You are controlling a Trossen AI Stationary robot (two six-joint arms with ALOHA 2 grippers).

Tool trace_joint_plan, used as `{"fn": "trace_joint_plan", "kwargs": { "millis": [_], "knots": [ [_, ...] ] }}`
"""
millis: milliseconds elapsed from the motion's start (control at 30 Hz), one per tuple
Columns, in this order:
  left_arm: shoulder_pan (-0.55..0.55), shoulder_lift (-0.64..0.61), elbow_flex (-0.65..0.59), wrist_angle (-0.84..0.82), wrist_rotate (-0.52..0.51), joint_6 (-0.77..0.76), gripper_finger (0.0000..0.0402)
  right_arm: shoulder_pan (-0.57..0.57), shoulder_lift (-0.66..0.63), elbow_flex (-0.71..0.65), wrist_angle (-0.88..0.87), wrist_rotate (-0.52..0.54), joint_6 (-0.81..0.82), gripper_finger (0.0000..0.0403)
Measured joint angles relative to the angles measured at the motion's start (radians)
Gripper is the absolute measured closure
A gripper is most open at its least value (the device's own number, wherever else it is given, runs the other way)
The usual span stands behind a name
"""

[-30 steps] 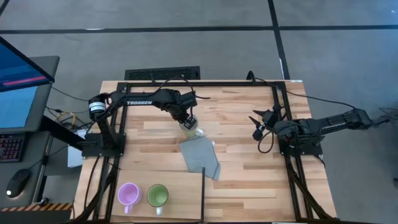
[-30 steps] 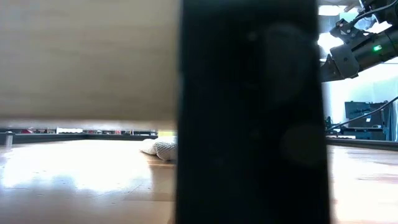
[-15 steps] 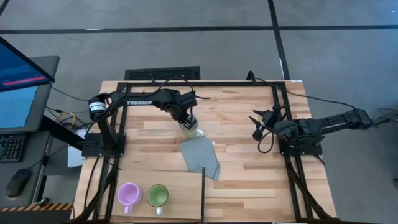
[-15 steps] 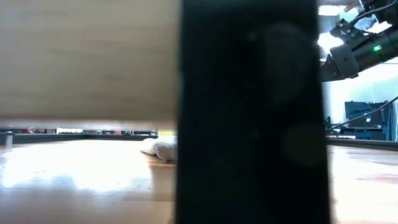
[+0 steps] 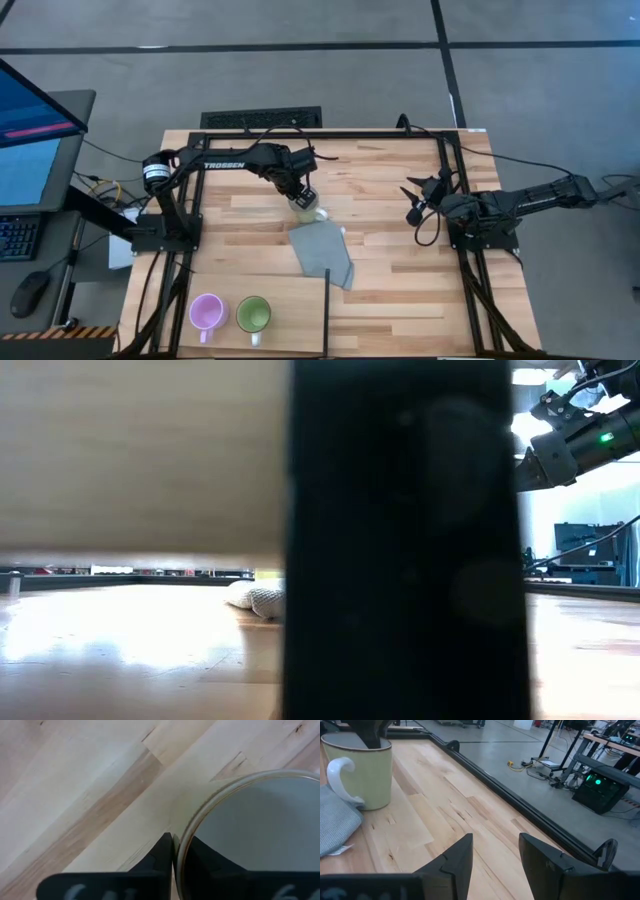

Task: Stack small to large cups/mugs on shelf
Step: Put the white mug onto the shelf

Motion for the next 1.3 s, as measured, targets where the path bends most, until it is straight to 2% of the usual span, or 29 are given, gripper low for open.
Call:
{"fn": "trace_joint_plan", "kwargs": {
  "millis": [800, 967, 1300],
  "knots": [
    [0.000, 0.020, 0.004, 0.000, 0.003, 0.026, 0.0390, 0.000, 0.000, 0.000, 0.000, 0.000, 0.000, 0.0223],
    [0.000, 0.021, 0.004, 0.000, 0.005, 0.091, 0.0390, 0.000, 0.000, 0.000, 0.000, 0.000, 0.000, 0.0221],
    [-0.002, 0.032, 0.082, -0.065, 0.004, 0.197, 0.0390, 0.000, 0.000, 0.000, 0.000, 0.000, 0.000, 0.0223]
  ]
}}
